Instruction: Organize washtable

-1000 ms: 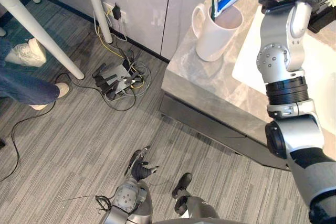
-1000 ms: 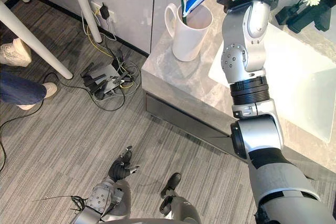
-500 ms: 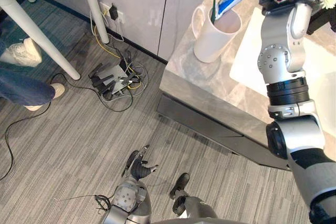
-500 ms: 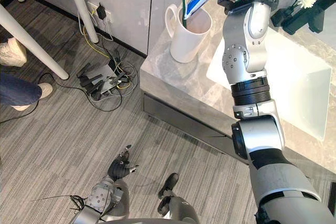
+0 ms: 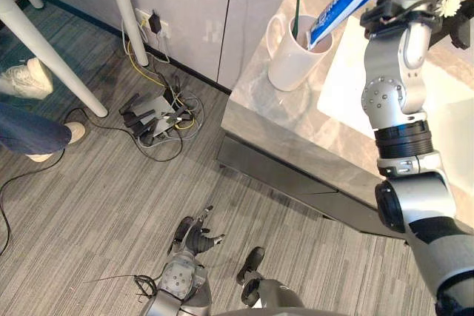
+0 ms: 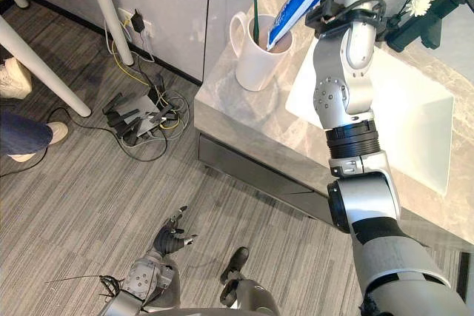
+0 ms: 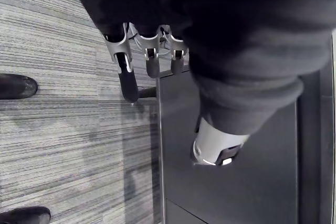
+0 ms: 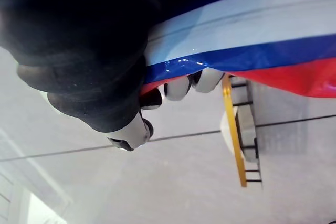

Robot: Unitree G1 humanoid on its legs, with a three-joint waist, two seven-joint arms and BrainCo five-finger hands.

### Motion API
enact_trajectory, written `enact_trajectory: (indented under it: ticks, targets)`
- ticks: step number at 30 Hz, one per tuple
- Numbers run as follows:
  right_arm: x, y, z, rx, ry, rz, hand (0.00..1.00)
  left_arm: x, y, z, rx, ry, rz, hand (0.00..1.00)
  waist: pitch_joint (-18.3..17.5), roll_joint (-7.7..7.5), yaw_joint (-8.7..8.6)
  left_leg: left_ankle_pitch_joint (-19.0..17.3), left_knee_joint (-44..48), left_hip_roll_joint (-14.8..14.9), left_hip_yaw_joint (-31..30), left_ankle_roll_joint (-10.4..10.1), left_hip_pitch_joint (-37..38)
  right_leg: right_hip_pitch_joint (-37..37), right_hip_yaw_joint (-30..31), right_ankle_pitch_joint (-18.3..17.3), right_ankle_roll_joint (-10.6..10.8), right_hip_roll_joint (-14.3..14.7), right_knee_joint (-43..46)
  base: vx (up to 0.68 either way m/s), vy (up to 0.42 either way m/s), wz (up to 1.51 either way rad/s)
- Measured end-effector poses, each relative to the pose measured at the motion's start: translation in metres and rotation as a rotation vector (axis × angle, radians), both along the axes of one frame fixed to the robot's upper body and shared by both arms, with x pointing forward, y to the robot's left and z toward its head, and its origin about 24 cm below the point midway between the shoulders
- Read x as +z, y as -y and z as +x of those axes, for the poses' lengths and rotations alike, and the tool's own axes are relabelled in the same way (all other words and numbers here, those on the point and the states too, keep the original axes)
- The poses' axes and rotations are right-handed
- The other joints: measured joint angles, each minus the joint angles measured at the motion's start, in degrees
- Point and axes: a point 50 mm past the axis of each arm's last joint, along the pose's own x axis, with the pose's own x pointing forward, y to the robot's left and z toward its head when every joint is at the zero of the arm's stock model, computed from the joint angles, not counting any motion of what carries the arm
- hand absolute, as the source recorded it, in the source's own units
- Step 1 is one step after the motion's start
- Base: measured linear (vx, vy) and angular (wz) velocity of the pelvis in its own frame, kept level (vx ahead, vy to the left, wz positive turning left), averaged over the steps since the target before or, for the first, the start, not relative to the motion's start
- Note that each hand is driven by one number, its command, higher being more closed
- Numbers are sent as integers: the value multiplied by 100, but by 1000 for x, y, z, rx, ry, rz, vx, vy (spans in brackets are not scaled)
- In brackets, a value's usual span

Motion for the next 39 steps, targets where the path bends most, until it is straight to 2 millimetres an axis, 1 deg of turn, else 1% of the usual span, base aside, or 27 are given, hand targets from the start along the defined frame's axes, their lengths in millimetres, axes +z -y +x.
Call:
enact_trajectory:
  ticks: [6,10,28,29,33,35,39]
  targets:
    - [-2,1,0,-2,-3,0,100,0,0,0,0,-1,0,0,-130,112,3,5,7,0,-1,-4,5,10,0,13,-18,2,0,0,0,0]
    - [-8,2,2,0,-17,-11,100,0,0,0,-3,-2,-1,0,-130,112,9,10,10,1,-2,-1,4,11,1,19,-24,3,1,0,0,0]
    - [-8,2,2,1,-21,-13,100,-1,0,-1,8,-8,-13,0,-134,124,32,10,9,-11,-35,-1,-4,38,-39,19,-24,2,-29,0,0,0]
    - [-8,2,2,1,-21,-13,100,-1,0,-1,10,-9,-17,0,-138,133,32,10,8,-11,-36,-1,-5,38,-41,19,-24,2,-29,0,0,0]
    - [-10,0,4,6,-39,-24,100,-1,-2,-1,18,-9,-17,0,-210,278,62,10,5,-15,-41,-1,-7,39,-46,19,-24,-1,-33,0,0,0]
    - [-10,-1,4,7,-47,-30,100,-1,-1,-1,18,-9,-19,0,-234,325,65,10,5,-14,-39,-1,-7,39,-45,19,-24,0,-33,0,0,0]
    - [-14,-4,8,5,-76,-56,100,-1,0,-1,18,-10,-23,0,-241,337,62,10,6,-7,-36,-1,1,45,-42,20,-25,5,-32,0,0,0]
